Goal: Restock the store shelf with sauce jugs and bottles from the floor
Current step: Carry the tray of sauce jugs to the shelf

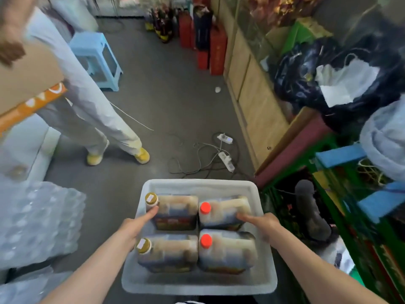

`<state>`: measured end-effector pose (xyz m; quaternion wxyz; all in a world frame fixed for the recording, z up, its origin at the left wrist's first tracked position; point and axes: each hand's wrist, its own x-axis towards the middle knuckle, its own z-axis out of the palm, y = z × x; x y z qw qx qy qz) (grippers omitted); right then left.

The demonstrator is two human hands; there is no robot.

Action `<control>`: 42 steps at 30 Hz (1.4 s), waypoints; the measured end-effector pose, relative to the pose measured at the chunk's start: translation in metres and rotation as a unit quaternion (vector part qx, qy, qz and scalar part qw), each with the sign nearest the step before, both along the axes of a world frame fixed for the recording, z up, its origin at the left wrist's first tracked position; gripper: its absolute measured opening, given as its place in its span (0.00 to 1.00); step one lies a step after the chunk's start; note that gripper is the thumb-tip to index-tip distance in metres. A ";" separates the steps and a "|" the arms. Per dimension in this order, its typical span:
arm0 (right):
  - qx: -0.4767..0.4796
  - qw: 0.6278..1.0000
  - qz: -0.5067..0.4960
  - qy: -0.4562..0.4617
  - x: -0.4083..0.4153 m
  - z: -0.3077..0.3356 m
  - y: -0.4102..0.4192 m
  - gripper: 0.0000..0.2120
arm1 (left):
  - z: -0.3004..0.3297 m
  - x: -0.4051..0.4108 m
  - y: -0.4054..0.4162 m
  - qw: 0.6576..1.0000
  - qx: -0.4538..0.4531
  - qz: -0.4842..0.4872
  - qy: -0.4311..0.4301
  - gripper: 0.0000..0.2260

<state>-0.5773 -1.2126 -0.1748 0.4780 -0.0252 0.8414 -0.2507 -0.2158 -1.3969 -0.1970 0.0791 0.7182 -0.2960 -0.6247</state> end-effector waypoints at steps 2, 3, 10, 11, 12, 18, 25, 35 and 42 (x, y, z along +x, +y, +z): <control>0.002 1.000 0.022 -0.012 -0.033 -0.004 -0.051 0.68 | 0.011 -0.027 -0.038 1.000 0.000 0.021 -0.001 0.62; 0.002 0.999 0.036 -0.015 -0.052 -0.009 -0.075 0.68 | 0.015 -0.039 -0.057 1.000 0.000 0.026 0.003 0.63; -0.015 0.996 0.091 0.002 -0.136 0.048 -0.265 0.52 | 0.062 -0.138 -0.197 0.998 -0.042 0.051 0.018 0.62; -0.012 0.996 0.091 0.015 -0.147 0.052 -0.290 0.54 | 0.065 -0.151 -0.220 0.998 -0.038 0.055 0.013 0.60; -0.011 0.995 0.092 0.022 -0.158 0.055 -0.316 0.56 | 0.064 -0.162 -0.245 0.998 -0.032 0.055 0.014 0.59; -0.038 0.995 0.082 0.035 -0.216 0.070 -0.479 0.46 | 0.047 -0.225 -0.414 0.997 -0.049 0.054 0.032 0.61; -0.020 0.992 0.114 0.045 -0.282 0.087 -0.664 0.43 | 0.073 -0.296 -0.614 0.999 -0.036 0.032 0.012 0.62; -0.029 0.986 0.160 0.024 -0.414 0.032 -0.974 0.60 | 0.064 -0.400 -0.874 0.994 -0.039 0.097 -0.027 0.62; -0.017 0.977 0.209 0.036 -0.492 0.033 -1.192 0.66 | 0.082 -0.480 -1.037 0.983 -0.046 0.174 -0.035 0.47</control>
